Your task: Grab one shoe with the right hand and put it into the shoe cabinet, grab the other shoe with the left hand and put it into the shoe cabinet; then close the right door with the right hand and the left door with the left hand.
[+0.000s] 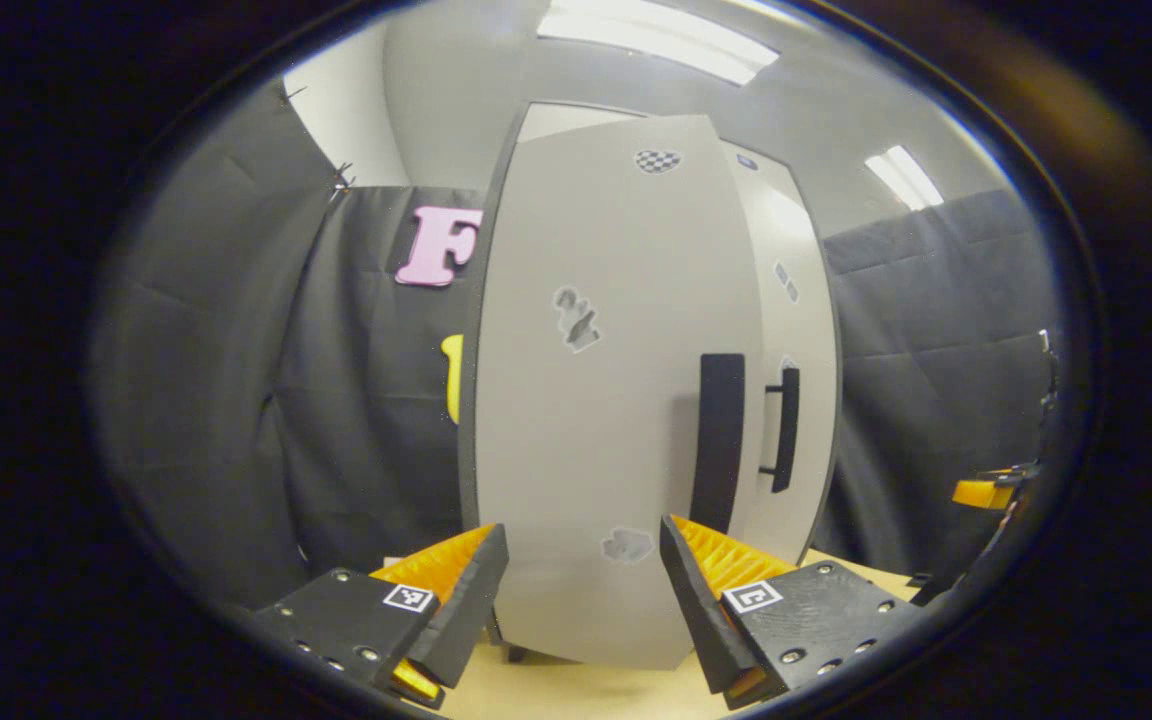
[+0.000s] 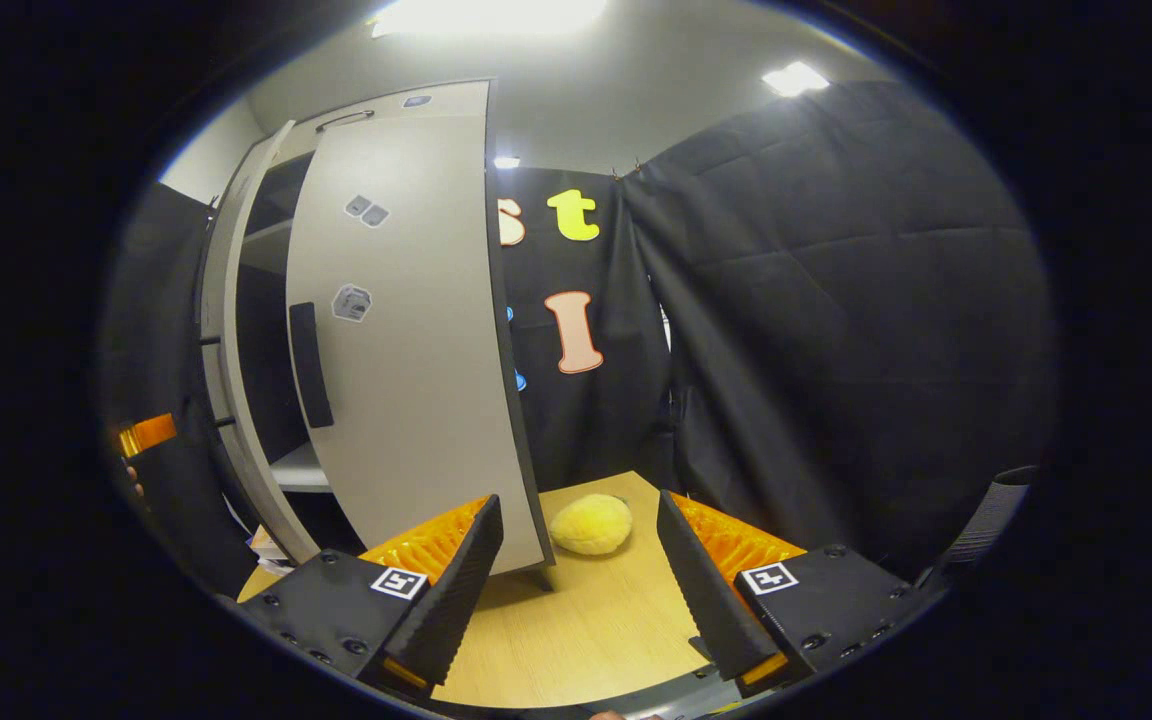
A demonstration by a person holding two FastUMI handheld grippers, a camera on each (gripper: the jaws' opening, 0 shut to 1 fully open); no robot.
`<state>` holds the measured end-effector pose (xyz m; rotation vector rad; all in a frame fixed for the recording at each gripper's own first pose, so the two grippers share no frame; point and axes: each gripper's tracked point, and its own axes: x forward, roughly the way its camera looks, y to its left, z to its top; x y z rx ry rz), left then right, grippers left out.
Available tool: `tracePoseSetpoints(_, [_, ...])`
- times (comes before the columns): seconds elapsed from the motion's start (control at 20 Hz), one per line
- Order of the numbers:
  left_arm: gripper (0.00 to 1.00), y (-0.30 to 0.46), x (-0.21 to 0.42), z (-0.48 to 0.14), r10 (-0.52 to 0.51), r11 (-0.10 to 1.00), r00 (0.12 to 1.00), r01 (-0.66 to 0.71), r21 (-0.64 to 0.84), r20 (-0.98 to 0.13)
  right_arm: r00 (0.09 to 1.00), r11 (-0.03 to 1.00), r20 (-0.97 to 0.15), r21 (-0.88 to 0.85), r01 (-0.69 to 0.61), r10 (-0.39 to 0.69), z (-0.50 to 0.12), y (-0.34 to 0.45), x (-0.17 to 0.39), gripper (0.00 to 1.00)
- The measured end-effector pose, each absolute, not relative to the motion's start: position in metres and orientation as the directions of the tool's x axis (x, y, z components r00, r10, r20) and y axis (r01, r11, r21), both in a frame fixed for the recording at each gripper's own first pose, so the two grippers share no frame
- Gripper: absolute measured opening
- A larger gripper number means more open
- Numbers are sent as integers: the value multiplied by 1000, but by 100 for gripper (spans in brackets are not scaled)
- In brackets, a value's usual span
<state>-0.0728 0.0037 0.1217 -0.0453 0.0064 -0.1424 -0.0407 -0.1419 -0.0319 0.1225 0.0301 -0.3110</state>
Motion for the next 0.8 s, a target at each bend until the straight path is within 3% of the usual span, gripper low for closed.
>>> tracePoseSetpoints(0.25, [87,19,-79,118,-17,994,999,13,-112,-33,970,967,-24,76,242,-241,-21,-117,-25,98])
tracePoseSetpoints(0.3, [85,18,-79,121,-7,992,1000,4,-124,-25,977,973,-16,79,216,-215,-17,-108,-22,98])
tracePoseSetpoints(0.35, [92,20,-79,122,-2,991,1000,1,-133,-7,981,978,-5,83,193,-194,-12,-101,-18,98])
tracePoseSetpoints(0.45, [92,25,-75,131,14,991,1000,-10,-131,28,986,983,-4,78,169,-169,-8,-92,-12,98])
tracePoseSetpoints(0.5, [85,27,-73,136,23,992,999,-17,-123,41,987,984,-4,74,161,-161,-4,-89,-10,98])
tracePoseSetpoints(0.6, [92,33,-75,146,38,994,996,-31,-103,75,989,986,15,76,146,-147,8,-82,-5,98])
tracePoseSetpoints(0.65, [88,33,-82,150,41,995,995,-33,-96,92,990,987,31,79,137,-140,15,-79,-4,98])
tracePoseSetpoints(0.75, [92,32,-86,139,50,991,996,-39,-125,80,992,990,50,90,112,-117,21,-69,1,98])
tracePoseSetpoints(0.8, [88,30,-86,127,48,989,997,-39,-145,57,993,990,48,90,106,-110,21,-67,2,98])
